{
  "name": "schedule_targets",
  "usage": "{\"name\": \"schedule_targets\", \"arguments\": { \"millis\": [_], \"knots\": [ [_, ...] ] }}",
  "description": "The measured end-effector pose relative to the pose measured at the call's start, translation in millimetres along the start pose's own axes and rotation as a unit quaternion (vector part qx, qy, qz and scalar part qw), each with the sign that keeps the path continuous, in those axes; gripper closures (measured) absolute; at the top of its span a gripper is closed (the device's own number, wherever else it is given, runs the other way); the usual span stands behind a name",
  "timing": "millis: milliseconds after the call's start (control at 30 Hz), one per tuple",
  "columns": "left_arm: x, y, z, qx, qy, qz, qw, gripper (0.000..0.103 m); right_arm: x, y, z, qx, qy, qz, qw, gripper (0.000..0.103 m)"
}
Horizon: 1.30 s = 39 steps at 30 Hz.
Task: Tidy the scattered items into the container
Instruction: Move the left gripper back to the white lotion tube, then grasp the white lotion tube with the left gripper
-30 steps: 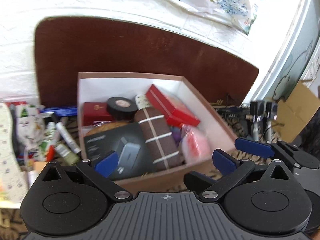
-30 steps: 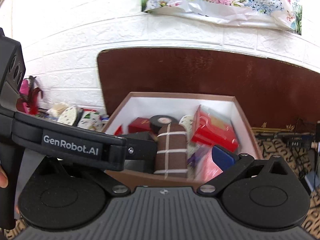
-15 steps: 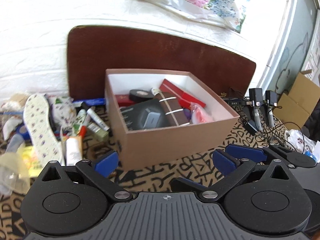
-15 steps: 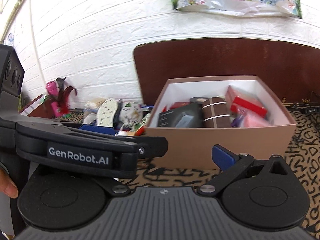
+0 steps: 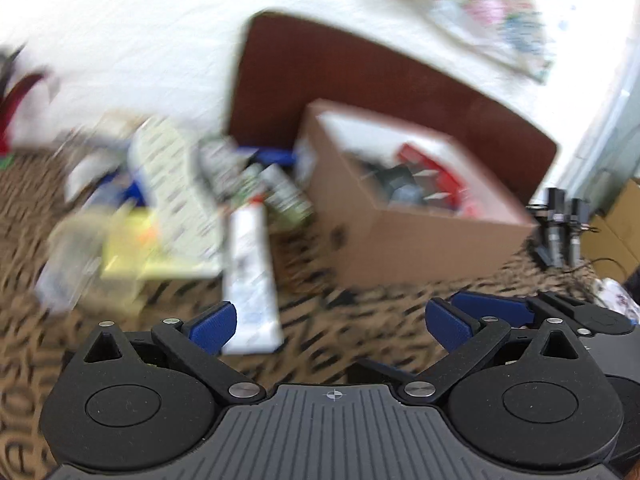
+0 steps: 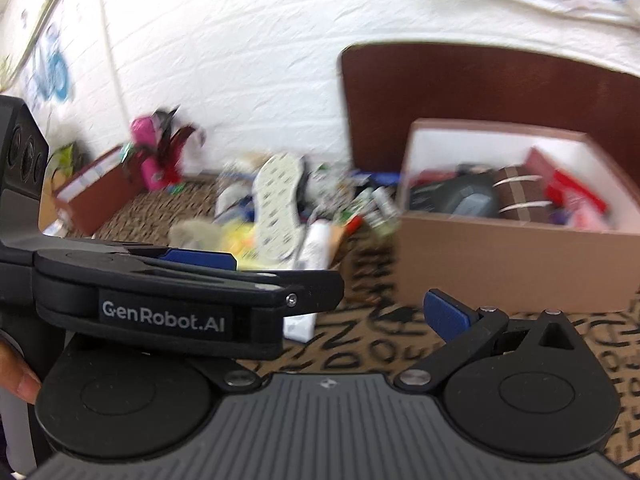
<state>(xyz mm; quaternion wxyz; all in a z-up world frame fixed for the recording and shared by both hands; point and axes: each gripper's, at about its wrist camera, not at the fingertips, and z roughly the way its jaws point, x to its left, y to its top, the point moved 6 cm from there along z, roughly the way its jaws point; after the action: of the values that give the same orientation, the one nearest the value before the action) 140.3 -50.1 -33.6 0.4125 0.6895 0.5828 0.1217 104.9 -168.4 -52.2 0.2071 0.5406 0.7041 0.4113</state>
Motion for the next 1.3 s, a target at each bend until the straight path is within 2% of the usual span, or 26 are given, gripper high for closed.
{"name": "schedule_targets", "arguments": {
  "millis": [133, 233, 333, 467, 600, 700, 867, 1100, 1133, 1167, 1267, 1300],
  "knots": [
    [52.2, -17.1, 4.7, 0.02, 0.024, -0.05, 0.9983, 0.0, 20.5, -22.9, 34.9, 0.037, 0.004, -0.012, 0.999, 0.0],
    [83.0, -19.3, 5.8, 0.018, 0.04, -0.074, 0.9963, 0.0, 30.1, -33.0, 56.8, 0.06, 0.011, -0.005, 0.998, 0.0],
    [96.2, -15.3, 8.9, 0.013, 0.042, -0.074, 0.9963, 0.0, 37.7, -38.1, 74.8, 0.072, 0.012, -0.008, 0.997, 0.0],
    [104.8, -7.3, 12.1, 0.001, 0.048, -0.067, 0.9966, 0.003, 36.5, -39.9, 93.4, 0.081, -0.008, -0.014, 0.997, 0.0],
    [104.6, -5.5, 21.4, 0.017, 0.016, -0.075, 0.9969, 0.011, 28.7, -37.9, 104.8, 0.074, -0.014, -0.001, 0.997, 0.0],
    [93.7, -7.6, 33.0, 0.033, -0.01, -0.058, 0.9977, 0.018, 23.5, -36.3, 114.4, 0.072, -0.02, 0.007, 0.997, 0.003],
    [83.1, -4.7, 59.1, 0.052, -0.026, -0.053, 0.9969, 0.022, 17.1, -37.7, 129.9, 0.079, -0.02, 0.015, 0.997, 0.022],
    [76.8, 9.6, 91.0, 0.062, -0.038, -0.053, 0.9959, 0.03, 8.7, -28.0, 143.8, 0.05, -0.024, 0.013, 0.998, 0.039],
    [76.9, 11.2, 94.8, 0.062, -0.037, -0.053, 0.996, 0.03, 7.6, -26.6, 145.4, 0.047, -0.018, 0.016, 0.999, 0.043],
    [77.4, 12.8, 98.0, 0.061, -0.037, -0.055, 0.9959, 0.031, 7.5, -25.6, 146.2, 0.043, -0.011, 0.016, 0.999, 0.053],
    [76.5, 14.5, 102.2, 0.062, -0.039, -0.057, 0.9957, 0.041, 9.9, -26.8, 146.7, 0.041, 0.005, 0.01, 0.999, 0.057],
    [75.1, 13.8, 102.6, 0.068, -0.049, -0.06, 0.9947, 0.061, 11.5, -27.6, 145.7, 0.041, 0.007, 0.005, 0.999, 0.057]
  ]
}}
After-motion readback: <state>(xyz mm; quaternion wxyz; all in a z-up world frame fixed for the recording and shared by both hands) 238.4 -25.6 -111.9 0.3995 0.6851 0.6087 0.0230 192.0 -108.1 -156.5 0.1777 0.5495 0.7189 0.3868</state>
